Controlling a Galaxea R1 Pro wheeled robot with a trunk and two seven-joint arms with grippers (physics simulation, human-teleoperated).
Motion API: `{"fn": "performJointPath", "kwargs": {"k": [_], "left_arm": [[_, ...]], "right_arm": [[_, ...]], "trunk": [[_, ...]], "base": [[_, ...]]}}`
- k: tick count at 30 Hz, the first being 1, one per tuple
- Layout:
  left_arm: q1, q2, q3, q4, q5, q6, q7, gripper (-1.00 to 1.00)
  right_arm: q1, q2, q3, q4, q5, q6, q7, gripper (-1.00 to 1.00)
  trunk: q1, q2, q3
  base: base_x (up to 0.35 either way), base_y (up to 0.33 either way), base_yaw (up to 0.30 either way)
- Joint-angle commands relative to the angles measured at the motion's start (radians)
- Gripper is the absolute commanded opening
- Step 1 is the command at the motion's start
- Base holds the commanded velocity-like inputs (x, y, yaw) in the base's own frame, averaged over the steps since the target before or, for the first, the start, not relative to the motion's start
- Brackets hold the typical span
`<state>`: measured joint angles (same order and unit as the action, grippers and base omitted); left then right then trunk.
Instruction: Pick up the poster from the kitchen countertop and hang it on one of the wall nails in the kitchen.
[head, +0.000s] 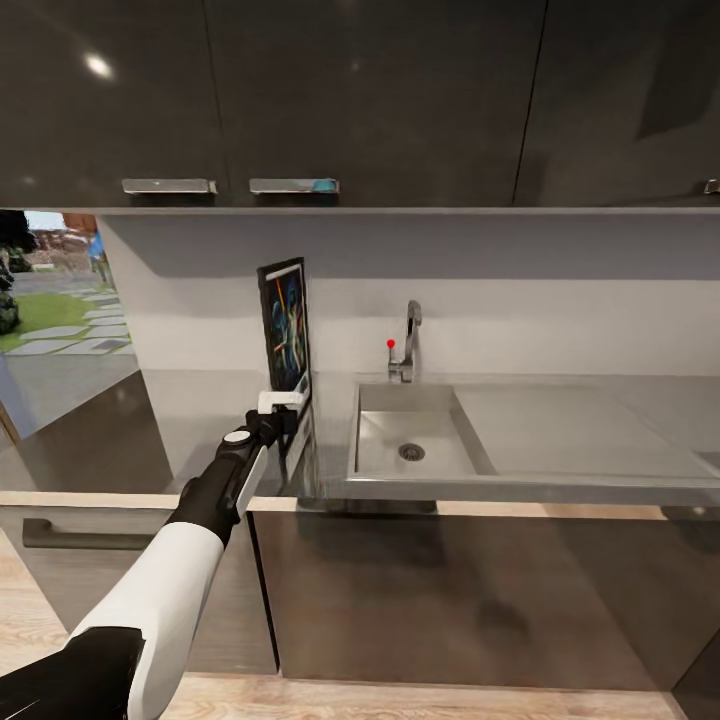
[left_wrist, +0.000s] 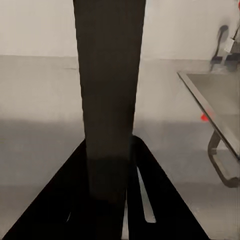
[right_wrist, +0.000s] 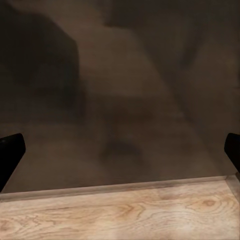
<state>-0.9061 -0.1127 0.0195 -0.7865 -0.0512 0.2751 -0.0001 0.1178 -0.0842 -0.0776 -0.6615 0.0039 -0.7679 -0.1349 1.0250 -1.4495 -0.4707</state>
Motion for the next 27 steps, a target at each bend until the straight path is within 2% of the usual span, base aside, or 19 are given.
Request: {"fn": "performJointPath", "kwargs": {"k": [1,17,19,20,27], "left_arm": [[0.0,-0.001,0.003,-0.002,-0.01,0.006,0.0,-1.0],[0.0,-0.001,0.002,-0.017,-0.01,0.006,-0.003,-1.0],[0.0,-0.001,0.002,-0.03,-0.01,0.007,-0.004,-1.0],[0.0,-0.001,0.002,-0.139,-0.01,0.063,-0.007,-1.0],[0.0,-0.001,0.002,-0.162,-0.009,0.083,-0.007,-1.0]], "right_arm": [[0.0,0.0,0.001,-0.001,0.001,-0.001,-0.003,1.0],[0.0,0.0,0.001,-0.001,0.001,-0.001,-0.003,1.0],[0.0,0.0,0.001,-0.001,0.001,-0.001,-0.003,1.0],[0.0,0.0,0.002,-0.002,0.001,-0.001,-0.003,1.0],[0.0,0.0,0.002,-0.003,0.001,-0.001,-0.003,1.0]], "trunk": [[0.0,-0.001,-0.001],[0.0,-0.001,-0.001],[0.0,-0.001,-0.001],[0.0,-0.001,-0.001],[0.0,-0.001,-0.001]], "base": [[0.0,0.0,0.0],[0.0,0.0,0.0],[0.0,0.0,0.0],[0.0,0.0,0.0],[0.0,0.0,0.0]]}}
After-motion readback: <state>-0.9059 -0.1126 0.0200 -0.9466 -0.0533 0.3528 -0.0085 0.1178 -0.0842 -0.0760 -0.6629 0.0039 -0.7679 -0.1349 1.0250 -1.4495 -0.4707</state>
